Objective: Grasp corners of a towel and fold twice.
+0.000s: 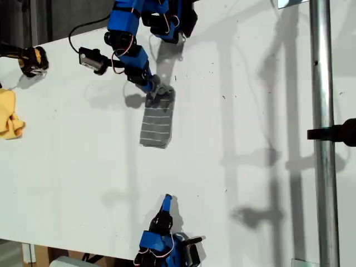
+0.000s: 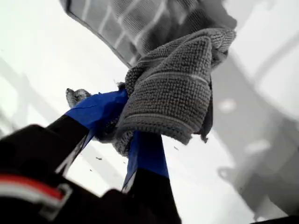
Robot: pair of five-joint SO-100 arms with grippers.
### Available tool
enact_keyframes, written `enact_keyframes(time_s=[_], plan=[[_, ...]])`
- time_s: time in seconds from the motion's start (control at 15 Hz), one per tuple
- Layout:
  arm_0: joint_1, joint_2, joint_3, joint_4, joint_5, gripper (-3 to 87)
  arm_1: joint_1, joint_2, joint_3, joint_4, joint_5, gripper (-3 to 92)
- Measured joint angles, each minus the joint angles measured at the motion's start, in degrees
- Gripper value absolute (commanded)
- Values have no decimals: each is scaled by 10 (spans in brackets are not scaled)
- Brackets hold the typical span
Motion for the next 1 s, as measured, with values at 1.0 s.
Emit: enact_keyframes(time_s=[1.0], plan=[[0,0,0,0,0,9,-38,-605,-391,-235,-64,-1]])
